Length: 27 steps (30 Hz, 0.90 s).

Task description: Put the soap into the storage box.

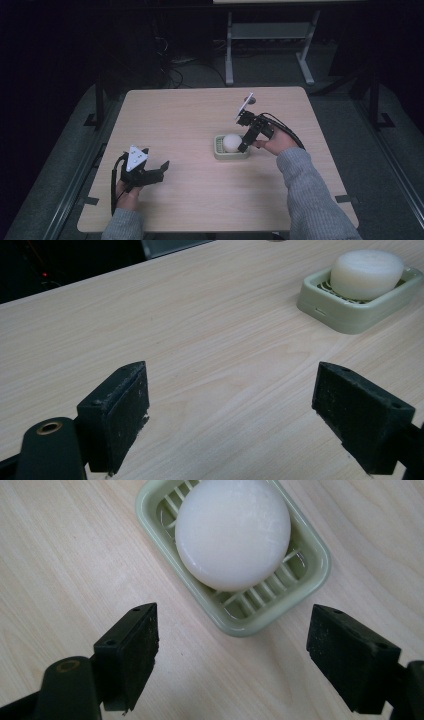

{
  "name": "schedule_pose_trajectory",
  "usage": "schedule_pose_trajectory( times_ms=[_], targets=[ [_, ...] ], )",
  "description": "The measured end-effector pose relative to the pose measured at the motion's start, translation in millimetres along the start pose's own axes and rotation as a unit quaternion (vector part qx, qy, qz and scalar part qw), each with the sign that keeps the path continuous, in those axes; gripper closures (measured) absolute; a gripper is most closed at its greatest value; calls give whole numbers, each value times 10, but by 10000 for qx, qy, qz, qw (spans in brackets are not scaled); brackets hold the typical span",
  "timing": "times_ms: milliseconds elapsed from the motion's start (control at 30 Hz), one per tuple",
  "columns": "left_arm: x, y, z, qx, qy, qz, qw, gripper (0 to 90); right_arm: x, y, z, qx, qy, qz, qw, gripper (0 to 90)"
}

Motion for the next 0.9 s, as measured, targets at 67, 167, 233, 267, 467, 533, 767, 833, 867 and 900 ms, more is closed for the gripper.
schedule_pose_trajectory(
  times_ms=[67, 167, 233, 267, 467, 533, 767, 833, 867, 900],
  targets=[
    [0, -1, 0, -8, 3, -5, 10000, 148, -15, -4, 30, 57, 2, -13, 10000, 201],
    [-1, -1, -1, -16, 18, -3, 10000, 148, -18, 0, 73, 77, -5, -19, 10000, 204],
    [-1, -1, -2, 2, 10, -3, 10000, 149, -20, -5, 92, 73, -34, 18, 10000, 204],
    [-2, 0, -2, 3, 4, 0, 10000, 148, -26, -8, 100, 59, -7, -1, 10000, 204],
    [-2, 1, -2, 10, 4, -1, 10000, 148, -22, -25, 166, 74, 34, -14, 10000, 205],
    [-1, 2, -1, 13, -4, -1, 10000, 148, -19, -28, 198, 113, 31, -12, 9999, 205],
    [0, 4, -2, 35, -13, 5, 10000, 148, -39, -23, 309, 151, 88, -2, 9998, 206],
    [1, 6, -1, 54, -16, 4, 10000, 148, -54, -26, 337, 174, 114, -1, 9998, 207],
    [1, 6, -1, 54, -16, 4, 10000, 148, -56, -23, 353, 166, 122, 0, 9998, 206],
    [2, 7, -1, 56, -26, 10, 10000, 148, -56, -27, 372, 191, 122, -19, 9997, 206]
  ],
)
Point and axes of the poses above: each handheld gripper's, and its own axes: x roughly forward along the jaws, z roughly out of its underside, y roughly to its right, the point moved 1 cm from there along x, roughly forward along the jaws, and after that the axes turned 7 degrees about -x, right-handed, at the moved point
